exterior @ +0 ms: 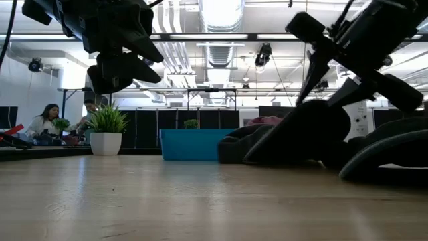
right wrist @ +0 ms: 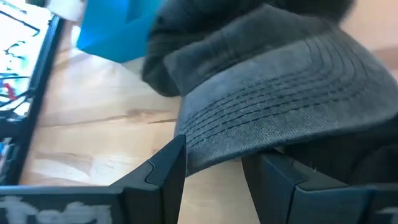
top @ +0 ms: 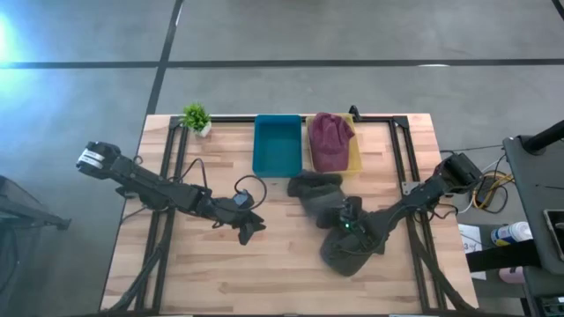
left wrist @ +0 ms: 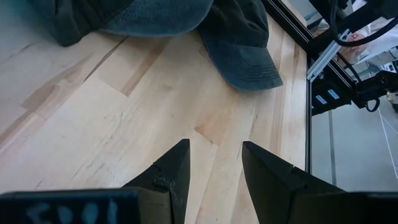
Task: Pick & Place hat
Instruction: Put the top black cap into the blue bin
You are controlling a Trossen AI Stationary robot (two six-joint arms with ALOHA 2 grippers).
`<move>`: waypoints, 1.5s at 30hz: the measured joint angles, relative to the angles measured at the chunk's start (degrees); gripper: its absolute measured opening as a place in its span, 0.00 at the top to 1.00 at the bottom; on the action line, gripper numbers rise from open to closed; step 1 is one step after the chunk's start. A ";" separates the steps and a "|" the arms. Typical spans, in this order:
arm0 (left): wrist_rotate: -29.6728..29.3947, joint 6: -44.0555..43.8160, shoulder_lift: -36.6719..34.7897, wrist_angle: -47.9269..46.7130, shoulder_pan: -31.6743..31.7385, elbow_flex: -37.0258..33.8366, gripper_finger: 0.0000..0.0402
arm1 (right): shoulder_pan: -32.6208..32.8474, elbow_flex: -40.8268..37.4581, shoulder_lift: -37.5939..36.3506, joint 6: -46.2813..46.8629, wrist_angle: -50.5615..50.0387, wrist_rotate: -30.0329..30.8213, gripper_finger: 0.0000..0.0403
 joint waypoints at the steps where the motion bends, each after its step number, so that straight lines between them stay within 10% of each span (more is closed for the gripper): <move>1: 0.02 0.01 0.00 -0.02 0.00 0.00 0.65 | 0.00 0.21 -0.01 -0.92 0.19 0.33 0.63; 16: -0.13 -2.99 0.00 -0.06 0.00 0.04 0.65 | 0.05 0.00 0.28 -12.90 -0.54 0.69 0.96; 26: -1.67 -1.05 -0.02 0.10 -0.04 5.75 0.65 | 6.33 10.63 0.87 -63.48 -1.03 -13.34 0.97; 31: -1.57 2.73 -0.02 0.03 -0.38 8.11 0.65 | 9.68 21.91 6.17 -81.48 -17.17 -17.42 0.97; 45: 1.49 3.61 -0.02 -1.54 -3.41 8.65 0.65 | 15.38 45.88 33.24 -106.52 -50.28 -2.62 0.97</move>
